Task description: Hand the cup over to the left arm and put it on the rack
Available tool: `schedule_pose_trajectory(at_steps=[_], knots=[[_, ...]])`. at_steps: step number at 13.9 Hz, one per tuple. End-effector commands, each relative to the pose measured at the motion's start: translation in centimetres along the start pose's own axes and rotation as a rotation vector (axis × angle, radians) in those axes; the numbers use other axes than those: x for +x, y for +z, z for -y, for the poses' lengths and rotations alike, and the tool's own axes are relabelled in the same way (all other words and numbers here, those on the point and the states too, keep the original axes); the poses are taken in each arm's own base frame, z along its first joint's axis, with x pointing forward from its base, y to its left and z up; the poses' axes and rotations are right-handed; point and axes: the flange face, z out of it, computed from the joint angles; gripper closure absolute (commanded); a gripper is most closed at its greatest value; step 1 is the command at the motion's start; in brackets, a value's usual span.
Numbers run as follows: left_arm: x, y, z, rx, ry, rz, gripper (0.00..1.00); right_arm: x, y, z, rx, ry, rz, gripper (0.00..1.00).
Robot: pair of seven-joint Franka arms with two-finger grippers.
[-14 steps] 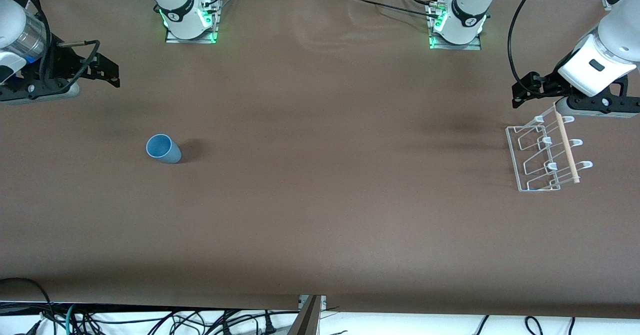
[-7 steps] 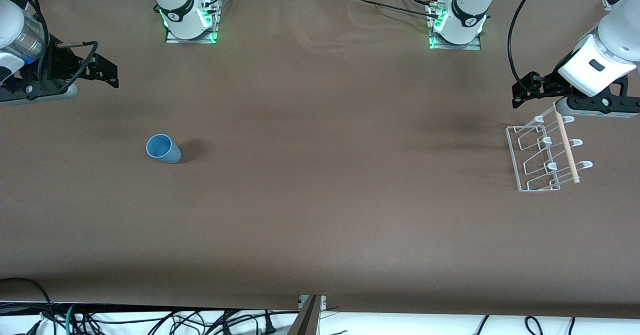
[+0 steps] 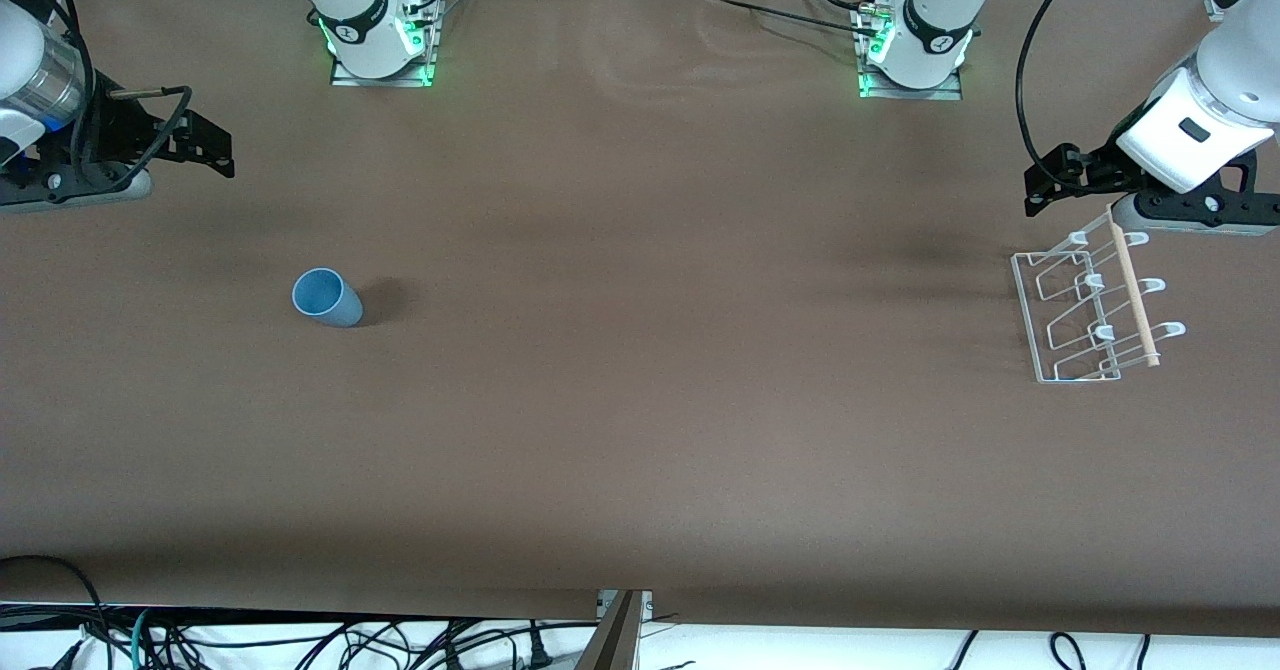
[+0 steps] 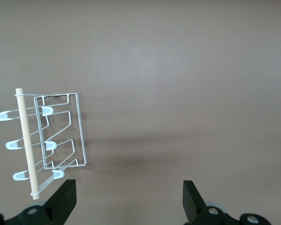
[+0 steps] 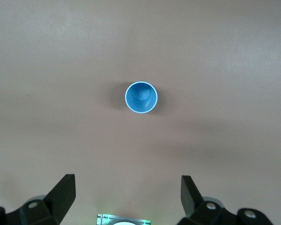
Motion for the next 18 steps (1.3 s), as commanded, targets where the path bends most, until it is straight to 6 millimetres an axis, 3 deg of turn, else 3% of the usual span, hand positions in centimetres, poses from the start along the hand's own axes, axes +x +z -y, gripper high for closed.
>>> schedule_pose_trajectory(at_steps=[1, 4, 6, 10, 13, 18], knots=[[0.3, -0.6, 0.0, 0.021, 0.023, 0.002, 0.0, -0.2, -0.2, -1.2, 0.001, 0.013, 0.005, 0.01], [0.3, -0.6, 0.0, 0.021, 0.023, 0.002, 0.0, 0.5, 2.1, -2.1, 0.007, -0.009, 0.06, 0.01], [0.3, -0.6, 0.0, 0.021, 0.023, 0.002, 0.0, 1.9, 5.7, -4.1, 0.02, 0.015, 0.121, 0.01], [0.2, -0.6, 0.0, 0.021, 0.023, 0.004, 0.0, 4.2, 13.1, -6.3, 0.031, -0.076, 0.166, 0.01], [0.3, -0.6, 0.1, 0.021, 0.022, 0.002, 0.0, 5.2, 18.1, -6.5, 0.023, -0.079, 0.15, 0.01], [0.3, -0.6, 0.1, 0.021, 0.02, 0.004, 0.0, 7.1, 24.5, -7.2, 0.01, -0.071, 0.134, 0.01]])
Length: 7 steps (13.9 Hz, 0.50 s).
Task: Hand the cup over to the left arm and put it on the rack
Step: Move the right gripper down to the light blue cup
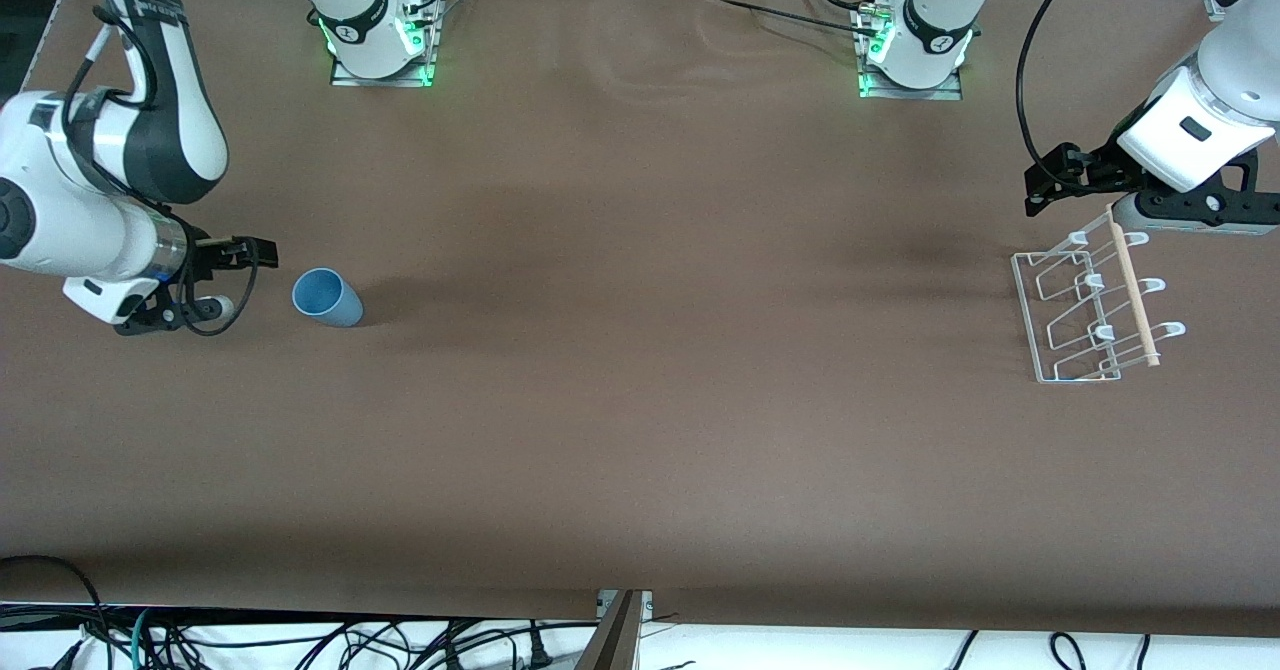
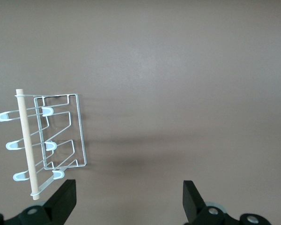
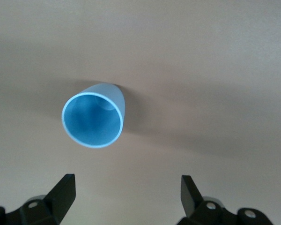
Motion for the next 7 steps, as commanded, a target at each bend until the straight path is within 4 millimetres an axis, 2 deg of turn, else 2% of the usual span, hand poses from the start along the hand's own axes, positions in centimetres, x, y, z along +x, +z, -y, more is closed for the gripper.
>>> schedule_pose_trajectory(at_steps=[1, 4, 7], knots=[[0.2, -0.5, 0.2, 0.021, 0.02, 0.006, 0.0, 1.5, 3.5, -0.8, -0.007, -0.011, -0.006, 0.01], [0.2, -0.4, 0.3, 0.02, 0.016, 0.012, 0.0, 2.9, 6.8, -0.9, -0.013, -0.011, -0.005, 0.01], [0.2, -0.4, 0.5, 0.02, 0.013, 0.012, 0.0, 3.3, 7.9, -0.9, -0.007, 0.0, 0.004, 0.01]])
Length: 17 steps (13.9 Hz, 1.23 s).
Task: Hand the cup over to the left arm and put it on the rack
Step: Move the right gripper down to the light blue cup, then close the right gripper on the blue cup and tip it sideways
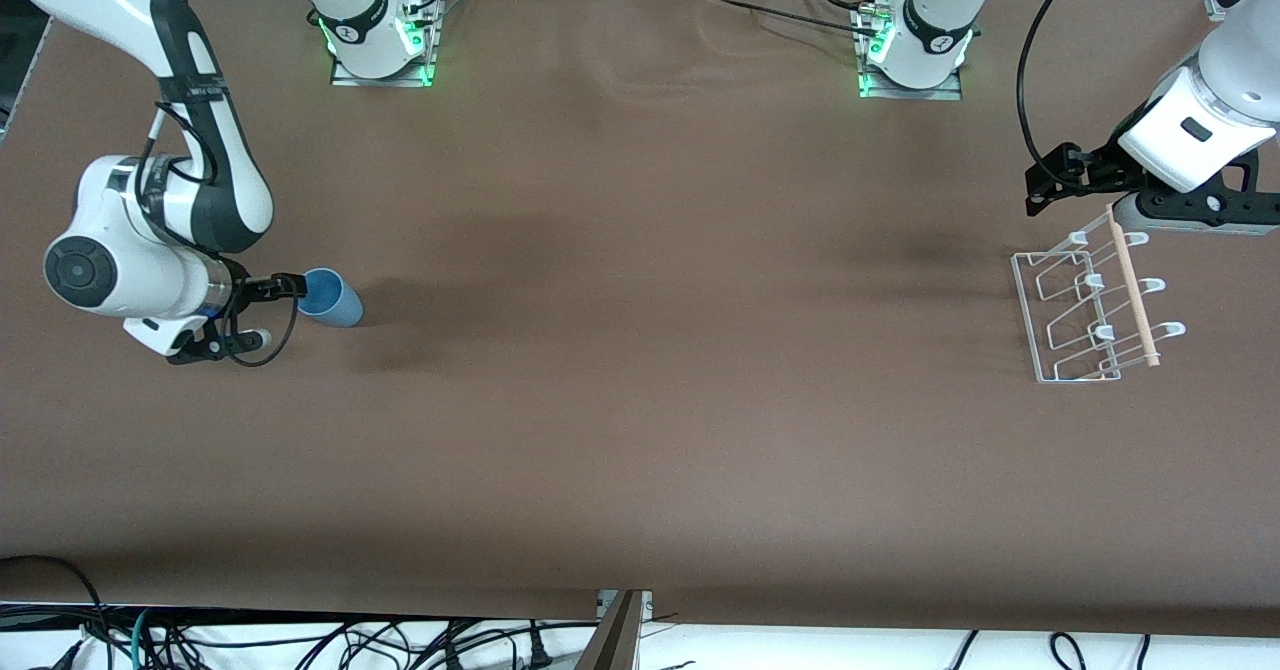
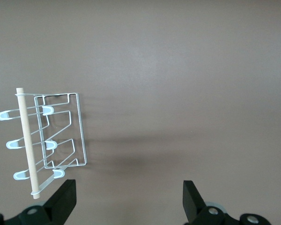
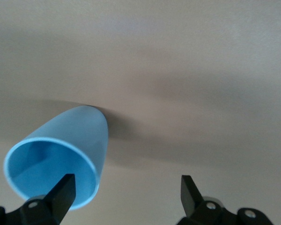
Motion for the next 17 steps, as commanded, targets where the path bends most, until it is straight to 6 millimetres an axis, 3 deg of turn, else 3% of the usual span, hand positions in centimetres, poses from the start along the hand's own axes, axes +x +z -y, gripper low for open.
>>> schedule_pose_trajectory(at_steps=[1, 4, 6, 8, 9, 14, 17], knots=[[0.2, -0.5, 0.4, 0.02, 0.015, 0.008, 0.0, 0.1, 0.0, -0.3, 0.006, 0.001, -0.007, 0.01], [0.3, -0.4, 0.6, 0.018, 0.011, 0.01, 0.0, 0.6, 1.6, -0.1, 0.004, 0.003, 0.0, 0.03], [0.3, -0.3, 0.6, 0.018, 0.011, 0.013, 0.0, 0.8, 2.1, 0.2, 0.004, 0.003, 0.005, 0.5], [0.3, -0.3, 0.7, 0.018, 0.01, 0.011, 0.0, 0.9, 2.3, 0.4, 0.005, 0.026, 0.014, 0.88], [0.3, -0.3, 0.7, 0.02, 0.01, 0.011, 0.0, 0.9, 2.3, 0.7, 0.005, 0.041, 0.014, 1.0], [0.3, -0.3, 0.7, 0.02, 0.012, 0.011, 0.0, 0.8, 2.0, 1.8, 0.015, 0.035, 0.045, 1.0], [0.3, -0.3, 0.7, 0.02, 0.012, 0.013, 0.0, 1.3, 0.1, 2.4, 0.02, 0.056, 0.062, 1.0]])
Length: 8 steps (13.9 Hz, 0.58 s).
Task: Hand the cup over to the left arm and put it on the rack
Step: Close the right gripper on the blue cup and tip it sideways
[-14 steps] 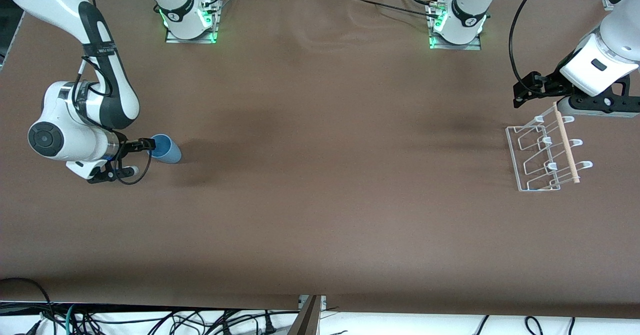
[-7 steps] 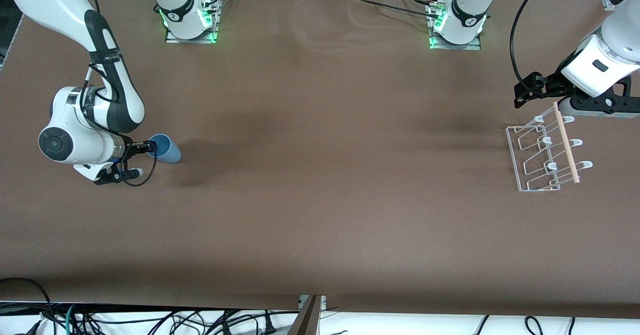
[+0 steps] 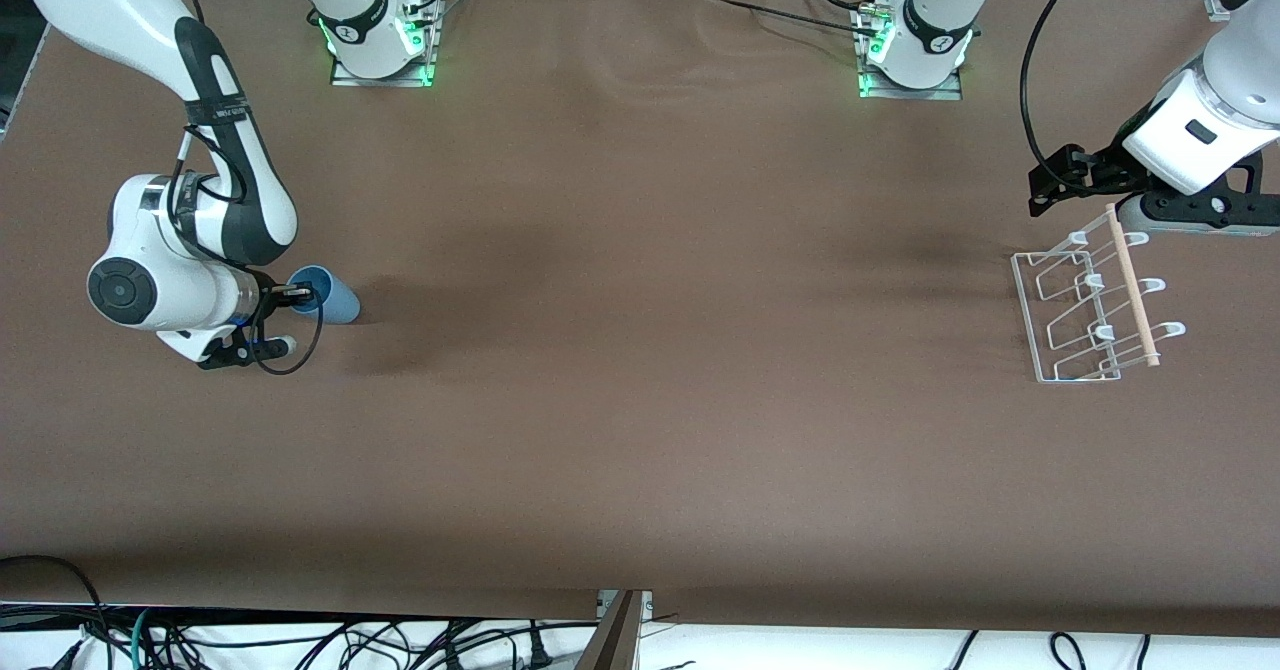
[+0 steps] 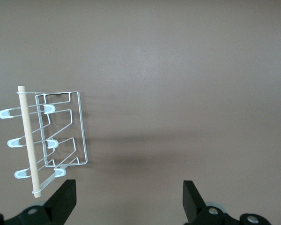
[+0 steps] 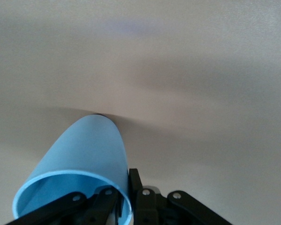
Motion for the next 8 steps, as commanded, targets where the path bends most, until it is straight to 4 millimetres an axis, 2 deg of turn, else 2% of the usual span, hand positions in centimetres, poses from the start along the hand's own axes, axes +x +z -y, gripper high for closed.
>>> schedule_pose_trajectory(at_steps=[1, 3, 5, 8], knots=[[0.2, -0.4, 0.3, 0.018, 0.018, 0.008, 0.0, 0.4, -2.7, 1.2, 0.01, 0.039, 0.02, 1.0], [0.2, -0.4, 0.2, 0.02, 0.018, 0.008, 0.0, 0.7, -5.1, 2.9, 0.042, 0.077, 0.049, 1.0], [0.4, -0.1, 0.2, 0.02, 0.019, 0.014, 0.0, 0.7, -7.6, 5.1, 0.147, 0.136, 0.09, 1.0], [0.7, 0.9, 0.1, 0.017, 0.03, 0.043, 0.0, 0.7, -10.7, 12.4, 0.302, 0.241, 0.159, 1.0]])
